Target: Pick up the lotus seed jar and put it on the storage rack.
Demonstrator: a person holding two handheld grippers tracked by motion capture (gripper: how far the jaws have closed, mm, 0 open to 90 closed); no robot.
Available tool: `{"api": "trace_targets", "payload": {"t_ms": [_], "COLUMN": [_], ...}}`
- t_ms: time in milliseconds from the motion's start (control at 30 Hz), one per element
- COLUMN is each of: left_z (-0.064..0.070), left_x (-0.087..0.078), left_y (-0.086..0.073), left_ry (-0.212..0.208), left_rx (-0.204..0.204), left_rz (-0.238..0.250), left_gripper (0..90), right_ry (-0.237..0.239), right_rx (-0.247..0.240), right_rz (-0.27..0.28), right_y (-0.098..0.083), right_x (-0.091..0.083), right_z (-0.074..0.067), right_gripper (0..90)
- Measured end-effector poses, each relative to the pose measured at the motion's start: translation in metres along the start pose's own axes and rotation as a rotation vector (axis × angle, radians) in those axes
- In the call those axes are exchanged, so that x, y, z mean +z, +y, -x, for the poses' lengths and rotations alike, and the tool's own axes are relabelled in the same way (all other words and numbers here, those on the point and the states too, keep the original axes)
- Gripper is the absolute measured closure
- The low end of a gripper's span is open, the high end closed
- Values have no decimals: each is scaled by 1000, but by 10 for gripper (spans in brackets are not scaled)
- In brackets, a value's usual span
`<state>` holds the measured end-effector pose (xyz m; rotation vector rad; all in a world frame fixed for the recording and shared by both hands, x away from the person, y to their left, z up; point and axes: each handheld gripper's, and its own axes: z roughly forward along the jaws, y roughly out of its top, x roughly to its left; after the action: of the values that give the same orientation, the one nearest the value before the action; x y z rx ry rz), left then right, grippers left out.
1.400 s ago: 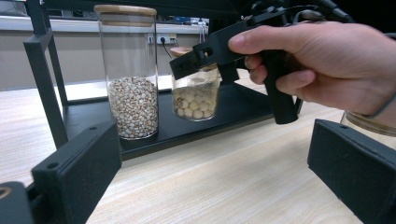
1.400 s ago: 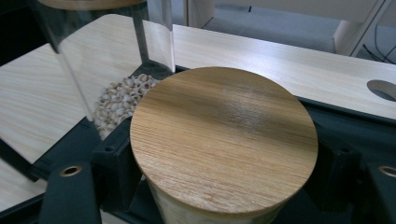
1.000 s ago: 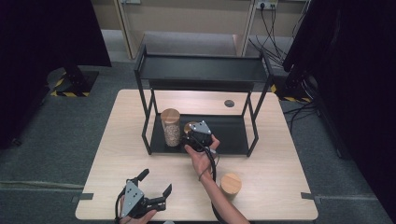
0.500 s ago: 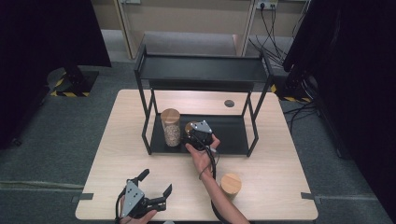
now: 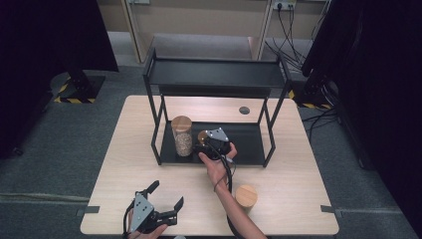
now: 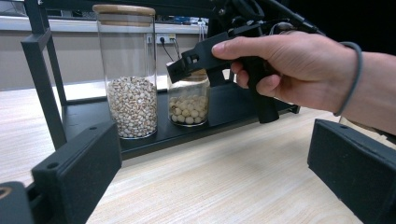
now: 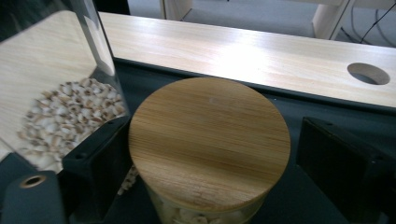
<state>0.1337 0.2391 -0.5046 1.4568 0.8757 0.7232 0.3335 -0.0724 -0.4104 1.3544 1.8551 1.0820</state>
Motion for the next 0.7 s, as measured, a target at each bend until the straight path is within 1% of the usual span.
{"api": "trace_targets", "payload": {"t_ms": [133, 267, 400, 500, 567, 700], "left_z": [0, 0, 0, 0, 0, 0], "left_x": [0, 0, 0, 0, 0, 0], "left_y": [0, 0, 0, 0, 0, 0], "left_ry": [1, 2, 2, 2, 2, 3], "left_rx": [0, 1, -1, 0, 1, 0], "left_rz": [0, 0, -1, 0, -1, -1], "left_gripper": [23, 23, 23, 24, 23, 23], "right_ry": [5, 10, 32, 39, 66, 97], "right_rx": [10, 17, 29, 7, 0, -15], "right_rz": [8, 11, 15, 38, 43, 58], "right_y": [1, 2, 3, 1, -1, -5], "right_x": [-6, -12, -20, -29, -35, -47], "right_z": [0, 0, 2, 1, 3, 5], "right_gripper": [68, 58, 52, 51, 51, 49]}}
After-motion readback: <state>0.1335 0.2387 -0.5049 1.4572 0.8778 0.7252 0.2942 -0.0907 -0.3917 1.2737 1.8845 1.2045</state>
